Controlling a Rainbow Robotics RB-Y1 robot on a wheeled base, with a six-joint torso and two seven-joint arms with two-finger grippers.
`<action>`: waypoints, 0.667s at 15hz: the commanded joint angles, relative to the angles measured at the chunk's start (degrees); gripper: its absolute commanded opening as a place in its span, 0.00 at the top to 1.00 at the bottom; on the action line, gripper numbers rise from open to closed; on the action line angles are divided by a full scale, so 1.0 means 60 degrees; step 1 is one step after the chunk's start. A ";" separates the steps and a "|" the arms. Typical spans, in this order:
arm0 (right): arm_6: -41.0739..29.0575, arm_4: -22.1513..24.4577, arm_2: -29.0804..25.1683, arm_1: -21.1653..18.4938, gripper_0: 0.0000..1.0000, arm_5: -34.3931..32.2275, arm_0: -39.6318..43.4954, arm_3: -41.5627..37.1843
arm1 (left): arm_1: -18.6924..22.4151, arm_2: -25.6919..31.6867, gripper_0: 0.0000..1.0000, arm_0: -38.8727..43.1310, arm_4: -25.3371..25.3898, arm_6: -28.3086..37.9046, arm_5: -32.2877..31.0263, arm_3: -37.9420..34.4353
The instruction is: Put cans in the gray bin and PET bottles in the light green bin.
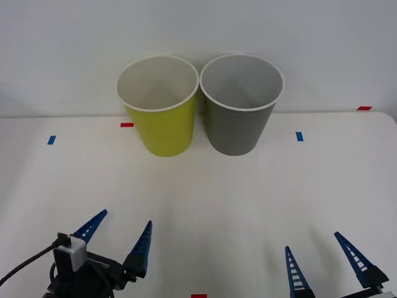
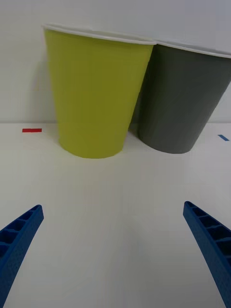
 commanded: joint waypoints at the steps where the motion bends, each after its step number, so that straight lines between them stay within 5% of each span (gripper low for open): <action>1: 0.0000 0.0000 0.0000 0.0000 0.00 0.0000 0.0000 0.0000 | 0.0190 0.0043 0.00 0.0812 -0.0138 -0.0287 -0.0939 0.0063; 5: 0.0000 0.0000 0.0000 0.0000 0.00 0.0000 0.0000 0.0000 | 0.0234 0.0014 0.00 0.1134 -0.0313 -0.0946 -0.2829 0.1250; 10: 0.0000 0.0000 0.0000 0.0000 0.00 0.0000 0.0000 0.0000 | 0.0131 0.0204 0.00 0.1573 -0.0255 -0.1063 -0.3078 0.1543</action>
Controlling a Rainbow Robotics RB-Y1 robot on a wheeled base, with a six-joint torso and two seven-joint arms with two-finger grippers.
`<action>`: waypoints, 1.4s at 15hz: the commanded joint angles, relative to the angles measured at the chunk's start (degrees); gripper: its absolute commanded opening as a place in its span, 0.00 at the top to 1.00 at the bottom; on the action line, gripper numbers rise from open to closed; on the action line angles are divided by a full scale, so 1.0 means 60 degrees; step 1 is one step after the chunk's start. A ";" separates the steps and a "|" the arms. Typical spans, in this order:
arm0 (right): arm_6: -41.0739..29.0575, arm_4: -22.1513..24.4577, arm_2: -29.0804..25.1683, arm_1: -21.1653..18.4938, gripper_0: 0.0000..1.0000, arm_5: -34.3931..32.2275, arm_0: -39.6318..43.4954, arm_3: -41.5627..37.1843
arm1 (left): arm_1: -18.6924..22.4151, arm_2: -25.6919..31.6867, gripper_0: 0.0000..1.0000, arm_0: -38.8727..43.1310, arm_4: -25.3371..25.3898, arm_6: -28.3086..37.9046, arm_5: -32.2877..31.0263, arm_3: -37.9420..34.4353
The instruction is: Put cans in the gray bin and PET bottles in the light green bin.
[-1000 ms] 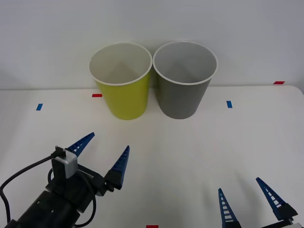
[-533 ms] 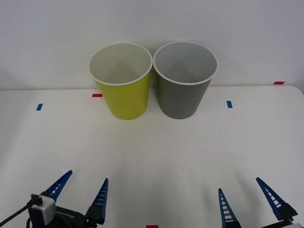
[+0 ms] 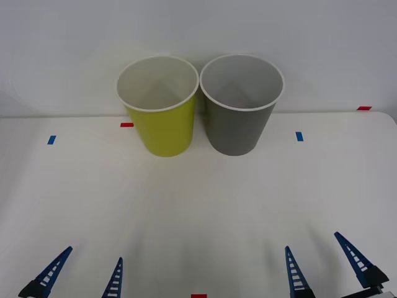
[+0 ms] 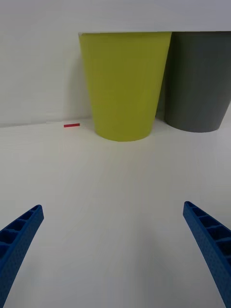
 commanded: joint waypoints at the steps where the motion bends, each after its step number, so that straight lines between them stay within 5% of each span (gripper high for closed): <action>1: 0.0000 0.0000 0.0000 0.0000 0.00 0.0000 0.0000 0.0000 | -0.0130 0.0203 0.00 0.0339 0.0022 -0.0148 -0.0013 0.0025; 21: 0.0000 0.0000 0.0000 0.0000 0.00 0.0000 0.0000 0.0000 | -0.0159 0.0261 0.00 0.0382 0.0008 -0.0192 -0.0013 0.0025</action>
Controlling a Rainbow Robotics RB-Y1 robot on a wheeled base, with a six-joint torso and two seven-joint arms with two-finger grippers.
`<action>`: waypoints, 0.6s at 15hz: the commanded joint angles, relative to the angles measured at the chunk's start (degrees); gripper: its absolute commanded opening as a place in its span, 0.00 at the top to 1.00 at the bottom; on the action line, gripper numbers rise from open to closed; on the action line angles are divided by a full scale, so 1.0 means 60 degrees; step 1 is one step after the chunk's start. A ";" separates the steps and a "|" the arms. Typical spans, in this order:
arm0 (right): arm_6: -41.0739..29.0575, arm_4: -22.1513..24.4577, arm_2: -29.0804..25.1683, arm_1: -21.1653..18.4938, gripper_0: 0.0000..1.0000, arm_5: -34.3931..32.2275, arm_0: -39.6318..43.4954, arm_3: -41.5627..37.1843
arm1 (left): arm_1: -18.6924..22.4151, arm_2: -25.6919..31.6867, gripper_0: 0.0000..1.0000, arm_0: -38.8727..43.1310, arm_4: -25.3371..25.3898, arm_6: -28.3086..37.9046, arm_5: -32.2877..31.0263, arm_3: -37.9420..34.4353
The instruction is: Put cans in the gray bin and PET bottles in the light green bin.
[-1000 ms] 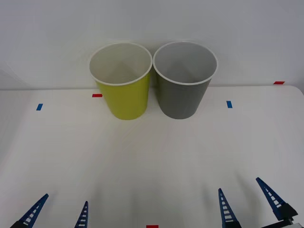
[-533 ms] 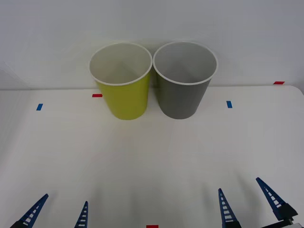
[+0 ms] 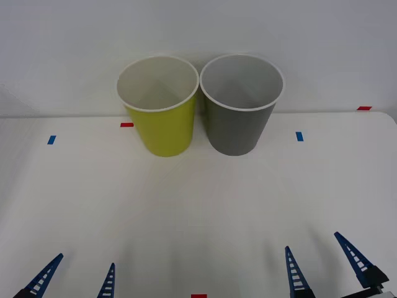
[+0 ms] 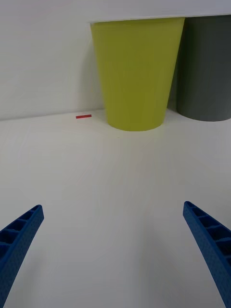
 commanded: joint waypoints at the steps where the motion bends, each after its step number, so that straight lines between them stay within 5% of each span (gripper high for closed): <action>1: 0.0000 0.0000 0.0000 0.0000 0.00 0.0000 0.0000 0.0000 | 0.0000 0.0000 0.00 0.0000 0.0000 0.0000 0.0003 0.0001; 9: 0.0000 0.0000 0.0000 0.0000 0.00 0.0000 0.0000 0.0000 | 0.0000 0.0000 0.00 0.0000 0.0000 0.0000 0.0003 0.0001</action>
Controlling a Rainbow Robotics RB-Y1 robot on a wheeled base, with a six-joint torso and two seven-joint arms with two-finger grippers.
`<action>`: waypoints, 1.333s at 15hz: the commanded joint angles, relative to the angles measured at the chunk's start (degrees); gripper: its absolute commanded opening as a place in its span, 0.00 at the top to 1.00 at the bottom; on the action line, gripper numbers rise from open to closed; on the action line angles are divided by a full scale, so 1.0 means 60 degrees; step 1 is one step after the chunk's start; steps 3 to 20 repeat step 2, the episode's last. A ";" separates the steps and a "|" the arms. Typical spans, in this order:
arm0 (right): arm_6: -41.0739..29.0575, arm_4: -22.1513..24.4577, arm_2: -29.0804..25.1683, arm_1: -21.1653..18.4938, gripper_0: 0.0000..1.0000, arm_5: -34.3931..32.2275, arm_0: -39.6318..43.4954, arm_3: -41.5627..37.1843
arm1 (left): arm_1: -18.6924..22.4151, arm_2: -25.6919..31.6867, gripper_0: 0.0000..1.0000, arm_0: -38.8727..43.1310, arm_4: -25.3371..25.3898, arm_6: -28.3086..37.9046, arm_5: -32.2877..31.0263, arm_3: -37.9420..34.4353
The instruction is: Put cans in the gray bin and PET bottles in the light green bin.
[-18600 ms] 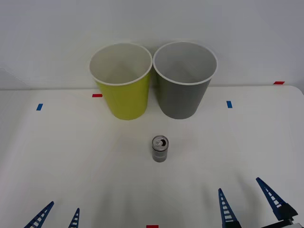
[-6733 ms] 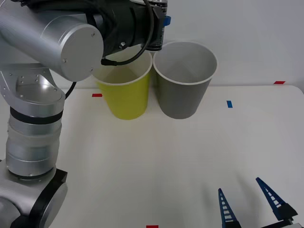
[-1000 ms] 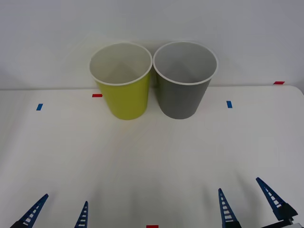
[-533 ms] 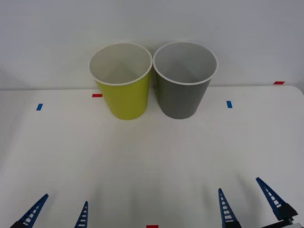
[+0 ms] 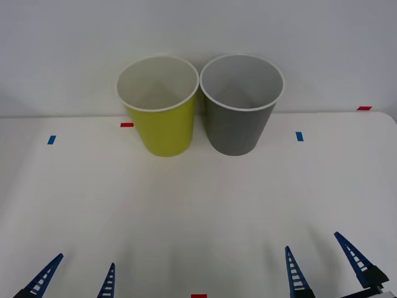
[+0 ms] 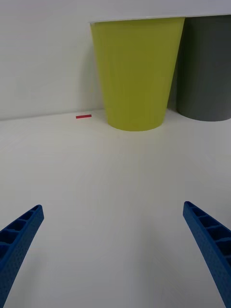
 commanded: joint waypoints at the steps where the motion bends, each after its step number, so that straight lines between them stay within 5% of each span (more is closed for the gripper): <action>1: 0.0000 0.0000 0.0000 0.0000 0.00 0.0000 0.0000 0.0000 | 0.0000 0.0000 0.00 0.0000 0.0000 0.0000 0.0002 0.0000; 20: 0.0000 0.0000 0.0000 0.0000 0.00 0.0000 0.0000 0.0000 | 0.0000 0.0000 0.00 0.0000 0.0000 0.0000 0.0002 0.0000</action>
